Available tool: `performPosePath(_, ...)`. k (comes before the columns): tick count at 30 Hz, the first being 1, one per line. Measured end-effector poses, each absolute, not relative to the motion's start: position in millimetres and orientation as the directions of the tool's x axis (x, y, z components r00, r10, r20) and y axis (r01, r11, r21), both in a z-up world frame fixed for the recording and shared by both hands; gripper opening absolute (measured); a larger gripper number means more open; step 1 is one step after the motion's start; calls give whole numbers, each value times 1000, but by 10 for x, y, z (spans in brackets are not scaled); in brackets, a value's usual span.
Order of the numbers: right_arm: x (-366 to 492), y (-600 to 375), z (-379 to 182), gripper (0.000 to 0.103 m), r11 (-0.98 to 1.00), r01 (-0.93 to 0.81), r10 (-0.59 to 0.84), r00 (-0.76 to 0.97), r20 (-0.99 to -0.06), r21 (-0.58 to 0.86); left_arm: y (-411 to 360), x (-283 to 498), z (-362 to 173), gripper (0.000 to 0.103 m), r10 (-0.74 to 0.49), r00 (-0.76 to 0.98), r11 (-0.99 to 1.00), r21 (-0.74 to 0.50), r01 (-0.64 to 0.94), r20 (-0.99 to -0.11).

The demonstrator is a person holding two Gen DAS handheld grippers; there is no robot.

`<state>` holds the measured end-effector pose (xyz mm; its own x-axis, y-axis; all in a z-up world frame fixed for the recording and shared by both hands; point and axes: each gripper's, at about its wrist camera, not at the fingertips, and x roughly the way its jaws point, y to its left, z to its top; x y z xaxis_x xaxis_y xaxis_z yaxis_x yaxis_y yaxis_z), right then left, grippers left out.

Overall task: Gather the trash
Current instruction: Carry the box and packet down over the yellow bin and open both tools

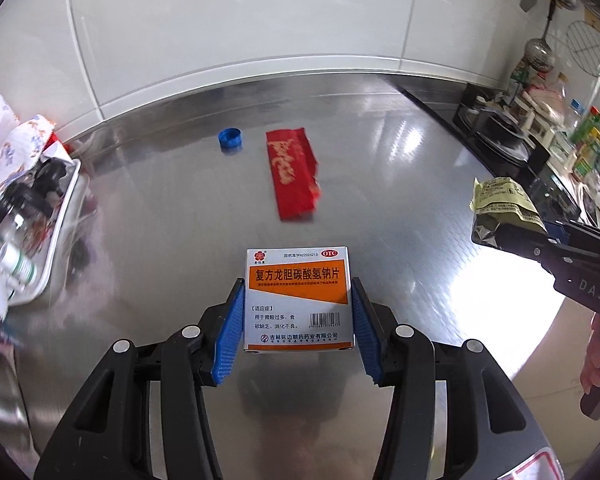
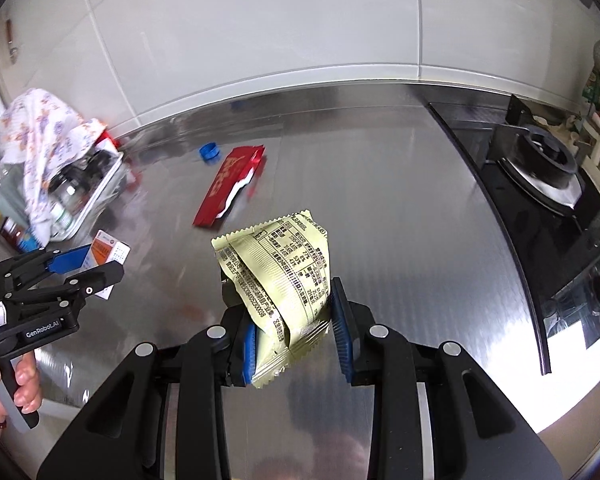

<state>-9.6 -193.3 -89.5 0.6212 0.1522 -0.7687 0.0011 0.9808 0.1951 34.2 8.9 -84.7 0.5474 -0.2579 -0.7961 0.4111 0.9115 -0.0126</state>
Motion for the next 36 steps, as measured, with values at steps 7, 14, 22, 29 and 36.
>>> performPosePath(7,-749,-2026,-801,33,977,-29,180,639,-748,210,-26,-401,-777,50,-256,568,908,7,420,-782)
performPosePath(14,-1388,-2065,-837,33,975,-59,203,637,-744,215,-127,-1054,-806,50,-260,568,897,21,441,-781)
performPosePath(22,-1935,-2088,-1033,33,973,-46,209,603,-770,228,-178,-1617,-998,50,-261,515,875,25,483,-817)
performPosePath(29,-2224,-2054,-1358,33,970,-9,207,549,-810,241,-192,-1852,-1321,50,-260,433,844,15,536,-863)
performPosePath(36,-2374,-1990,-1870,33,970,14,209,452,-867,241,-232,-1918,-1826,50,-256,316,801,-17,598,-914)
